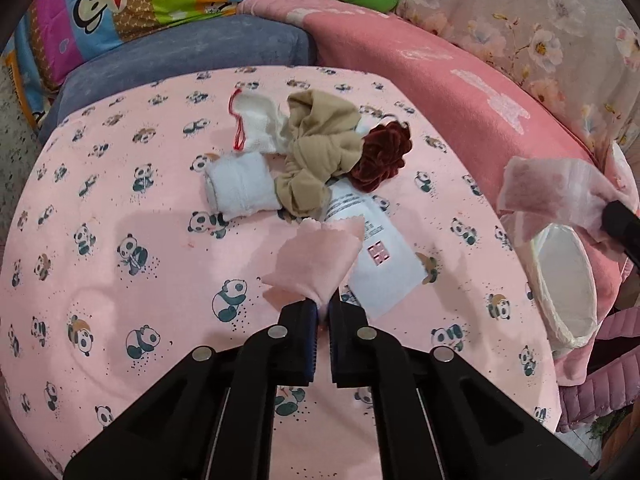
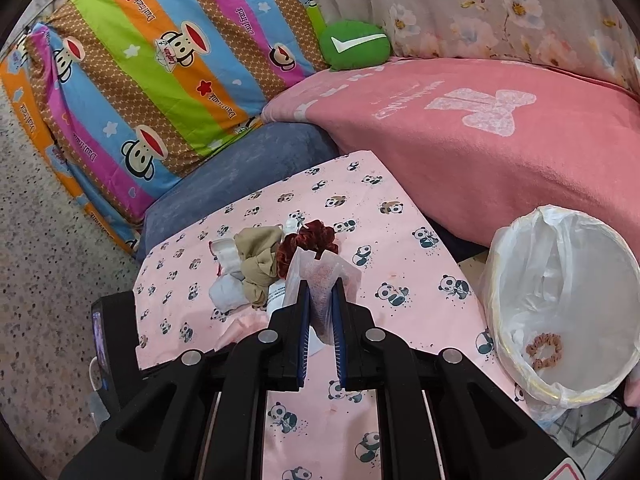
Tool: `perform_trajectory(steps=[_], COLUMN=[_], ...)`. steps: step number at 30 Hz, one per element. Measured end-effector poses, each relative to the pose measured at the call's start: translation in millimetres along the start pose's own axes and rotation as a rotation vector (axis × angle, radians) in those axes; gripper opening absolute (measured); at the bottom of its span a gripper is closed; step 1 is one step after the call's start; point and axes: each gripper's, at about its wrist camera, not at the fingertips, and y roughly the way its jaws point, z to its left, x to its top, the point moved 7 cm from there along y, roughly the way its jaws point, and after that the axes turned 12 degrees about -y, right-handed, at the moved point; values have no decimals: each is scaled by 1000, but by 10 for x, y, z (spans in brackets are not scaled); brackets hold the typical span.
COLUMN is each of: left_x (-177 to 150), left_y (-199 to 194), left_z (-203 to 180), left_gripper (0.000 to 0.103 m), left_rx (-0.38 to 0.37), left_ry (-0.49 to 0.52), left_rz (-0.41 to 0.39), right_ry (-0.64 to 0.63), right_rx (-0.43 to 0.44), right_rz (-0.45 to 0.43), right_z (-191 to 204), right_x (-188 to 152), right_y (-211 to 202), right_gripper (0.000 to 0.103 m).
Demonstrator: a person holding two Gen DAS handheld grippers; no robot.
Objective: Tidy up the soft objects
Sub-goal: 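Lift and carry the pink cloth and clear bag over the bin, then open both tools to drop the pink cloth and bag into the bin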
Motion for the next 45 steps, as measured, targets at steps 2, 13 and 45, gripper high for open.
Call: perform_trajectory(steps=[2,13,45], left_x=[49,181,-409], left_y=[-143,-593,-274], left_z=[-129,-975,-2785], left_gripper=[4,4,5], left_rx=[-14,-121,-311], left_ry=[24,164,487], left_rz=[-31,-140,-46], right_ry=[-3,10,266], right_rx=[1,-31,-233], right_rz=[-13,-104,-153], right_z=[4,-184,-2002], right_x=[17,146,-222], right_y=[-56,-536,-1141], right_gripper=[11,11,12])
